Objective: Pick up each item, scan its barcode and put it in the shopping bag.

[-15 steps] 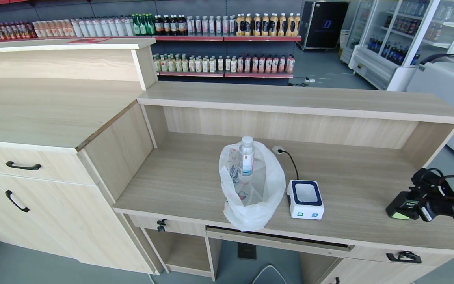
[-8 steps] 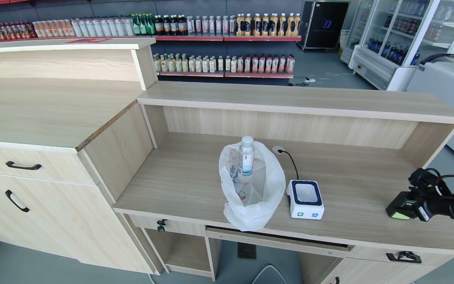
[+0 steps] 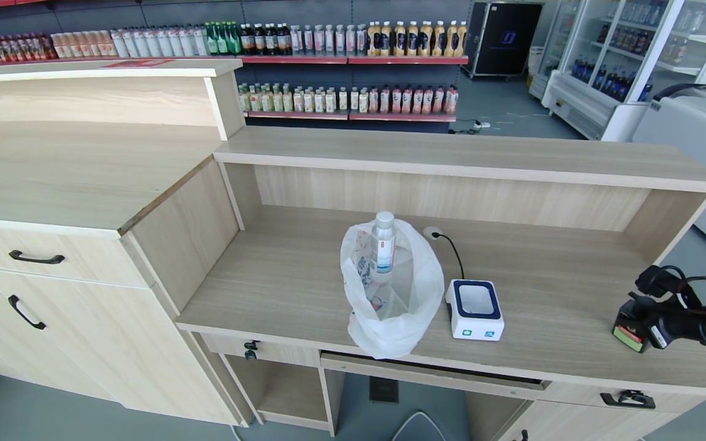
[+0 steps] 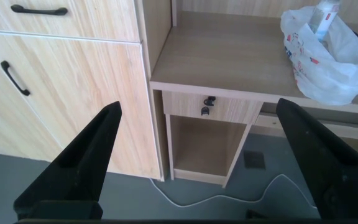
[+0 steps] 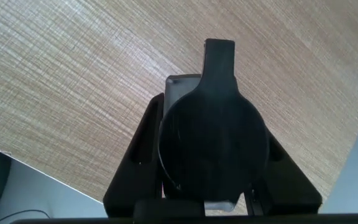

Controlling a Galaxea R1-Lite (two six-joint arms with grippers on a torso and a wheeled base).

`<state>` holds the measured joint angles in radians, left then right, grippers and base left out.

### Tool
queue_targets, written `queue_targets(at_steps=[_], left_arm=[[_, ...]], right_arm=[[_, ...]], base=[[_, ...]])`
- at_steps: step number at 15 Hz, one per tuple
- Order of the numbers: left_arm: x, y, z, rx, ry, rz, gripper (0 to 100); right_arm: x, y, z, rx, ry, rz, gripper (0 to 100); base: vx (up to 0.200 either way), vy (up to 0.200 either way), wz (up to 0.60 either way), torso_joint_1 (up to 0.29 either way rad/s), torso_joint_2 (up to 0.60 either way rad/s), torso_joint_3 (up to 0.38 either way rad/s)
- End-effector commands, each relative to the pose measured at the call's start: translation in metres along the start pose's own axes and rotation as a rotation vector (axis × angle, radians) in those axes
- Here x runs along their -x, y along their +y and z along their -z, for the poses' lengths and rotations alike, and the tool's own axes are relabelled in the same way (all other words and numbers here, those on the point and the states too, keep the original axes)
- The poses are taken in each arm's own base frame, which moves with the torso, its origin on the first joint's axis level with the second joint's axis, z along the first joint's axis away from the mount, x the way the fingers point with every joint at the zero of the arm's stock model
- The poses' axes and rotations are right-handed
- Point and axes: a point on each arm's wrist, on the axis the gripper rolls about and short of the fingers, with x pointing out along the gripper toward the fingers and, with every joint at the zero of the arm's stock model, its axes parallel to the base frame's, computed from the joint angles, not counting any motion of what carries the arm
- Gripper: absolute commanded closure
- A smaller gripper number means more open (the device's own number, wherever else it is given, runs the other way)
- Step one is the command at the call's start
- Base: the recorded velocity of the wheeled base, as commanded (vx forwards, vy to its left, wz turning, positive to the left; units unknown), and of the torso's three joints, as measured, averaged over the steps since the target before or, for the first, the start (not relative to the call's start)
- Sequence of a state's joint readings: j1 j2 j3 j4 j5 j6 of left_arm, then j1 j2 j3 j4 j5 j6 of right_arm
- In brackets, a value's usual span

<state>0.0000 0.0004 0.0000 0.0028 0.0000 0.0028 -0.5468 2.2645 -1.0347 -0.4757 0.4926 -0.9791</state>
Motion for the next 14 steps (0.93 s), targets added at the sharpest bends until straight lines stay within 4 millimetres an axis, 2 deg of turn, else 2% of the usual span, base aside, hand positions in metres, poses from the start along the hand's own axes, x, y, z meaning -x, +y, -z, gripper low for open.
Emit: queue_targets(at_steps=[1,3,4,5,7,9,10,11,12,13,14], left_arm=[[0.0,0.0,0.0,0.0,0.0,0.0,0],[0.0,0.0,0.0,0.0,0.0,0.0,0],[0.0,0.0,0.0,0.0,0.0,0.0,0],[0.0,0.0,0.0,0.0,0.0,0.0,0],[0.0,0.0,0.0,0.0,0.0,0.0,0],[0.0,0.0,0.0,0.0,0.0,0.0,0],[0.0,0.0,0.0,0.0,0.0,0.0,0],[0.0,0.0,0.0,0.0,0.0,0.0,0],[0.0,0.0,0.0,0.0,0.0,0.0,0],[0.0,0.0,0.0,0.0,0.0,0.0,0],[0.0,0.0,0.0,0.0,0.0,0.0,0]], right_arm=[[0.004,0.003,0.0,0.012,-0.007,0.02,100],[0.02,-0.007,-0.02,0.086,-0.08,0.12,100],[0.044,-0.008,-0.047,0.143,-0.138,0.178,100],[0.07,-0.003,-0.064,0.18,-0.173,0.217,100],[0.135,0.026,-0.083,0.333,-0.205,0.297,100],[0.175,0.056,-0.087,0.497,-0.232,0.379,100],[0.195,0.069,-0.104,0.664,-0.308,0.415,100],[0.202,0.082,-0.121,0.802,-0.402,0.4,100],[0.201,0.09,-0.13,0.869,-0.454,0.382,100],[0.196,0.111,-0.146,1.028,-0.573,0.33,100],[0.192,0.129,-0.16,1.271,-0.677,0.329,100]], base=[[0.0,0.0,0.0,0.0,0.0,0.0],[0.0,0.0,0.0,0.0,0.0,0.0],[0.0,0.0,0.0,0.0,0.0,0.0],[0.0,0.0,0.0,0.0,0.0,0.0],[0.0,0.0,0.0,0.0,0.0,0.0],[0.0,0.0,0.0,0.0,0.0,0.0],[0.0,0.0,0.0,0.0,0.0,0.0],[0.0,0.0,0.0,0.0,0.0,0.0],[0.0,0.0,0.0,0.0,0.0,0.0],[0.0,0.0,0.0,0.0,0.0,0.0],[0.0,0.0,0.0,0.0,0.0,0.0]])
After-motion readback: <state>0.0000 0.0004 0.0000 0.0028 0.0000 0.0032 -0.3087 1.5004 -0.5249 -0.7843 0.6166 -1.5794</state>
